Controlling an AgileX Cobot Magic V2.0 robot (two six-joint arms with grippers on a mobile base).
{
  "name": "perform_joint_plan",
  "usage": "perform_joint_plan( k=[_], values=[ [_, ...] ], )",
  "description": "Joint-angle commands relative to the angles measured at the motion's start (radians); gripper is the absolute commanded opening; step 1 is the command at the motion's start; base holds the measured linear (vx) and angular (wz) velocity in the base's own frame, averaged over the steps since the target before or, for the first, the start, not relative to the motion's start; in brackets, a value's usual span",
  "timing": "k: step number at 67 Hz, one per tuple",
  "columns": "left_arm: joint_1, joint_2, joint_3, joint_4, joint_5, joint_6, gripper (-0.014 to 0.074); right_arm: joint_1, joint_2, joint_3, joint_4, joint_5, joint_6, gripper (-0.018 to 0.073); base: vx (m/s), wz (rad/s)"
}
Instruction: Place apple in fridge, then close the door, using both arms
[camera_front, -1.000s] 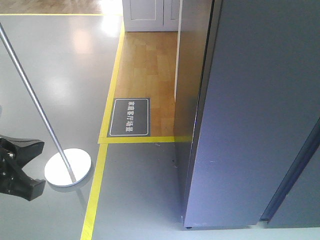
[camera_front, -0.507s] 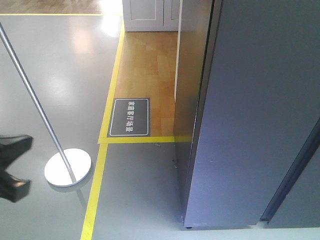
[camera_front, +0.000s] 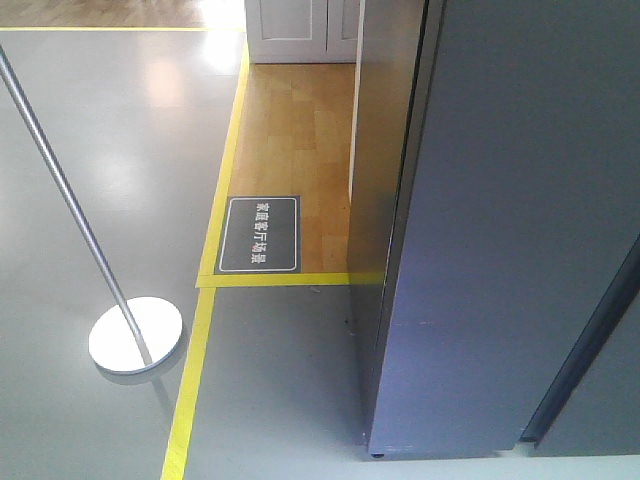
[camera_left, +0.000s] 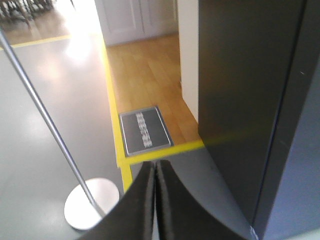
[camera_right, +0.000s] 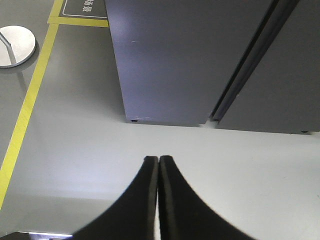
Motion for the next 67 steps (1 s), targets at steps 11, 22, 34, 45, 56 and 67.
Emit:
perform_joint_plan(
  k=[11, 22, 34, 45, 56, 67],
  values=[
    [0.086, -0.262, 0.241, -0.014, -0.242, -0.132, -0.0006, 0.001, 0.012, -0.023, -0.014, -0.052, -0.003, -0.0003, 0.00, 0.00],
    [0.113, -0.443, 0.375, -0.014, -0.302, -0.137, -0.0006, 0.001, 0.012, -0.023, -0.014, -0.052, -0.003, -0.0003, 0.00, 0.00],
    [0.119, -0.438, 0.405, -0.013, -0.319, -0.125, -0.0006, 0.001, 0.008, -0.023, -0.013, -0.048, -0.003, -0.0003, 0.00, 0.00],
    [0.119, -0.443, 0.405, -0.005, -0.319, -0.113, -0.0006, 0.001, 0.008, -0.023, -0.013, -0.041, -0.003, -0.0003, 0.00, 0.00],
    [0.116, -0.445, 0.405, -0.005, -0.342, -0.094, -0.0006, 0.001, 0.008, -0.023, -0.014, -0.034, -0.003, -0.0003, 0.00, 0.00],
    [0.095, -0.445, 0.405, -0.006, -0.371, -0.039, -0.0006, 0.001, 0.008, -0.023, -0.013, -0.030, -0.003, -0.0003, 0.00, 0.00]
  ],
)
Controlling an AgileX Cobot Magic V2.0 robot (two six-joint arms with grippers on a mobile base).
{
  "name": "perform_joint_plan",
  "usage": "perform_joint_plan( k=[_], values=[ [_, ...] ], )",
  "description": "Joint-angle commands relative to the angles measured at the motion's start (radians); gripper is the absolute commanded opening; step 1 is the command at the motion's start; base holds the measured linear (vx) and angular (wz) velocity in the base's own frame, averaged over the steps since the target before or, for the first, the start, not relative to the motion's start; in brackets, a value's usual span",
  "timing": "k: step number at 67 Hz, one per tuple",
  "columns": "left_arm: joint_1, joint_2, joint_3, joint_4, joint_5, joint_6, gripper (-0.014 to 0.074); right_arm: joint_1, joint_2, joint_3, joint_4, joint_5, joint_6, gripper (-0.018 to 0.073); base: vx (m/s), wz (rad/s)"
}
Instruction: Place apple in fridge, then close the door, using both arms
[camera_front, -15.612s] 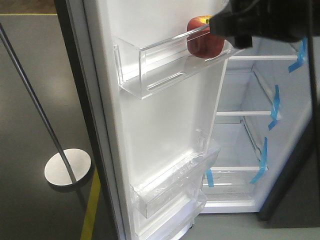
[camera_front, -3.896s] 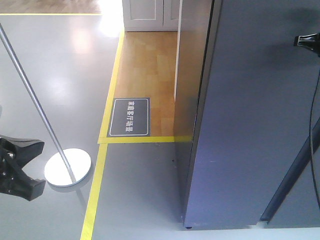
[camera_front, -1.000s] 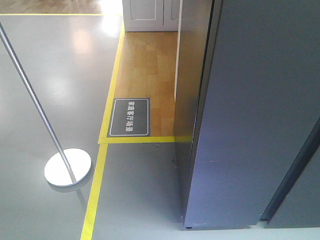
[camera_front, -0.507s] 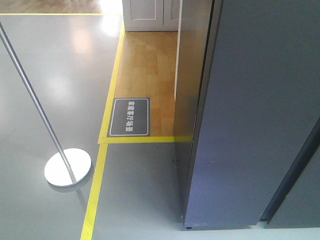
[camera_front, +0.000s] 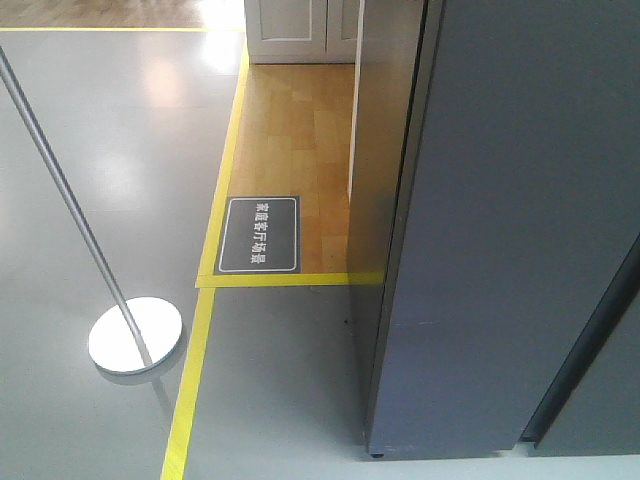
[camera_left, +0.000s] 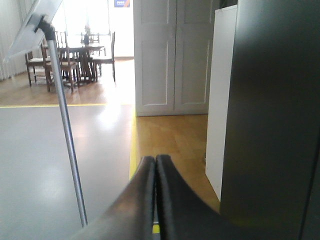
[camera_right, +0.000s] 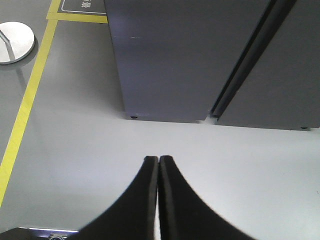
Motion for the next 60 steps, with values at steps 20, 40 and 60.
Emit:
perform_joint_plan(
  k=[20, 40, 60],
  values=[
    [-0.011, -0.018, 0.014, -0.014, -0.114, 0.020, -0.0006, 0.001, 0.010, -0.023, -0.011, -0.046, -0.003, -0.0003, 0.00, 0.00],
    [0.004, -0.018, 0.014, -0.053, -0.133, 0.021, -0.0006, 0.001, 0.010, -0.023, -0.012, -0.046, -0.003, -0.0003, 0.00, 0.00],
    [0.040, -0.018, 0.014, -0.053, -0.125, 0.020, -0.0006, 0.001, 0.010, -0.023, -0.012, -0.046, -0.003, -0.0003, 0.00, 0.00]
  ],
)
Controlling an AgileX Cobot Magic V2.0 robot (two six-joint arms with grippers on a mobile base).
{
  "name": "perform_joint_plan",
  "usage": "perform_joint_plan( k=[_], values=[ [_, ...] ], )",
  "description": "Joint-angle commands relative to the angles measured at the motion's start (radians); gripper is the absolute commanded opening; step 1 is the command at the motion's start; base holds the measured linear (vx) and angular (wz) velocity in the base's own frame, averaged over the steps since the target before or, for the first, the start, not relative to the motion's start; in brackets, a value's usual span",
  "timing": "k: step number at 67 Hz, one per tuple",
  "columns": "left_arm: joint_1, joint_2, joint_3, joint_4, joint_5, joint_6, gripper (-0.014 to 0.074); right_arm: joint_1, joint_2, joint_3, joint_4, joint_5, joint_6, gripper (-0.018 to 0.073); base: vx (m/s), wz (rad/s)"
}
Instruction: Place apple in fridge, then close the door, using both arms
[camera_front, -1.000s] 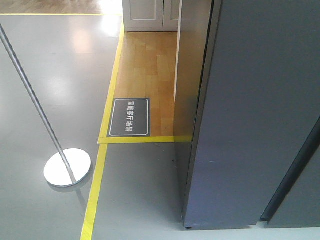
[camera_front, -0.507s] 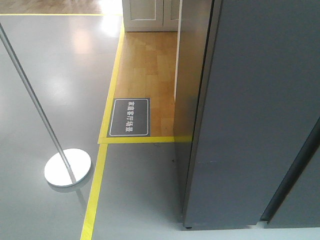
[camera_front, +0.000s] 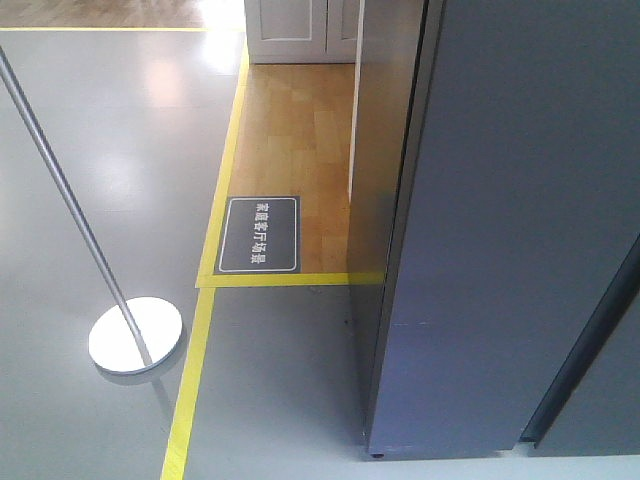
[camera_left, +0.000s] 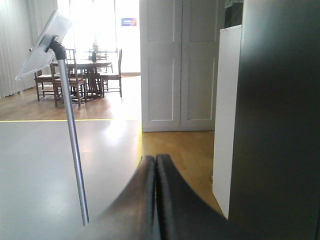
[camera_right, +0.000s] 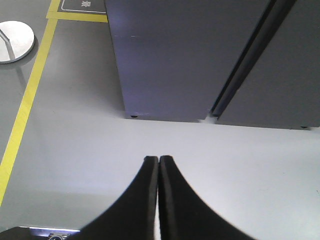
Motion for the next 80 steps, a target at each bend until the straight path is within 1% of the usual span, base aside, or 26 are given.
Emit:
perform_joint_plan(
  k=[1, 60, 66, 69, 72, 76, 78, 80],
  values=[
    [0.003, -0.018, 0.014, -0.010, -0.068, 0.000, -0.0006, 0.001, 0.010, -0.023, -0.012, -0.048, -0.003, -0.0003, 0.00, 0.00],
    [0.003, -0.014, 0.013, -0.010, -0.066, 0.000, -0.0006, 0.001, 0.010, -0.023, -0.012, -0.047, -0.003, -0.0003, 0.00, 0.00],
    [0.003, -0.014, 0.013, -0.010, -0.066, 0.000, -0.0006, 0.001, 0.000, -0.018, -0.030, -0.048, -0.012, -0.0003, 0.00, 0.00],
    [0.003, -0.014, 0.013, -0.010, -0.066, 0.000, -0.0006, 0.000, -0.015, -0.003, -0.048, -0.074, -0.012, -0.0003, 0.00, 0.00],
    [0.003, -0.014, 0.013, -0.010, -0.066, 0.000, -0.0006, -0.005, -0.034, 0.022, -0.064, -0.129, -0.012, -0.0003, 0.00, 0.00],
    [0.003, -0.014, 0.013, -0.010, -0.066, 0.000, -0.0006, -0.019, -0.069, 0.081, -0.075, -0.236, -0.012, -0.0003, 0.00, 0.00],
    [0.003, -0.014, 0.013, -0.010, -0.066, 0.000, -0.0006, -0.024, -0.091, 0.107, -0.076, -0.311, -0.021, -0.0003, 0.00, 0.00],
    [0.003, -0.014, 0.013, -0.010, -0.066, 0.000, -0.0006, -0.032, -0.110, 0.119, -0.067, -0.371, -0.024, -0.0003, 0.00, 0.00]
  ],
)
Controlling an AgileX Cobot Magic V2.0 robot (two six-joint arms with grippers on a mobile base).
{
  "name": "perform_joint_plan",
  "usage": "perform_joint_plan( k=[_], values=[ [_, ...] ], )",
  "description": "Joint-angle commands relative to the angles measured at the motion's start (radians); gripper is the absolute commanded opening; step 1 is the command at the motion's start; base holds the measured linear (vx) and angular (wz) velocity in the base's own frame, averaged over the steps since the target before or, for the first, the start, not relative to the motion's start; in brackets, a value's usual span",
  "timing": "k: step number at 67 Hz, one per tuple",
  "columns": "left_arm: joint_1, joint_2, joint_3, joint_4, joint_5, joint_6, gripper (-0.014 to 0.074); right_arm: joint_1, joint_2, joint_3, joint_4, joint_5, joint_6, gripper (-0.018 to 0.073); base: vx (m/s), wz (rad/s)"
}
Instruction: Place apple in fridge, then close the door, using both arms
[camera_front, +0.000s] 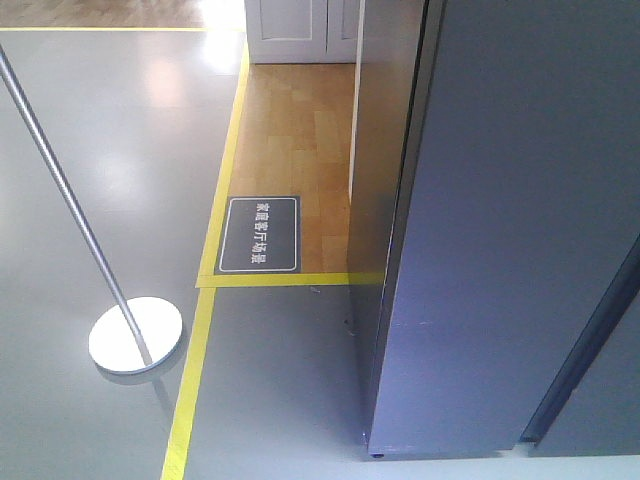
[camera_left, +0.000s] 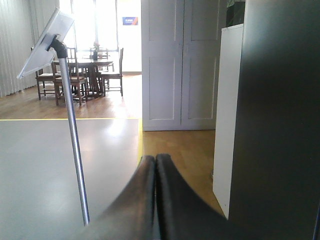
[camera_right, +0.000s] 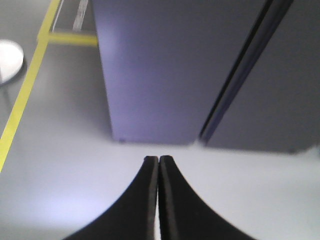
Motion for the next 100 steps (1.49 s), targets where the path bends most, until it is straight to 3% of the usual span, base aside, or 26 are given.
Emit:
perform_joint_plan(
  k=[1, 16, 47, 67, 100],
  values=[
    [0.002, -0.014, 0.013, -0.008, -0.069, 0.000, -0.0006, -0.020, -0.038, 0.033, -0.014, -0.252, -0.022, -0.0003, 0.00, 0.00],
    [0.002, -0.014, 0.013, -0.008, -0.069, 0.000, -0.0006, -0.071, -0.138, 0.218, -0.012, -0.602, -0.030, -0.0003, 0.00, 0.00],
    [0.002, -0.014, 0.013, -0.008, -0.069, 0.000, -0.0006, -0.077, -0.234, 0.558, -0.010, -1.100, 0.004, -0.0003, 0.00, 0.00],
    [0.002, -0.014, 0.013, -0.008, -0.069, 0.000, -0.0006, -0.077, -0.234, 0.552, 0.058, -1.167, 0.002, -0.0003, 0.00, 0.00],
    [0.002, -0.014, 0.013, -0.008, -0.069, 0.000, -0.0006, -0.077, -0.234, 0.552, 0.060, -1.170, -0.001, -0.0003, 0.00, 0.00]
  ],
)
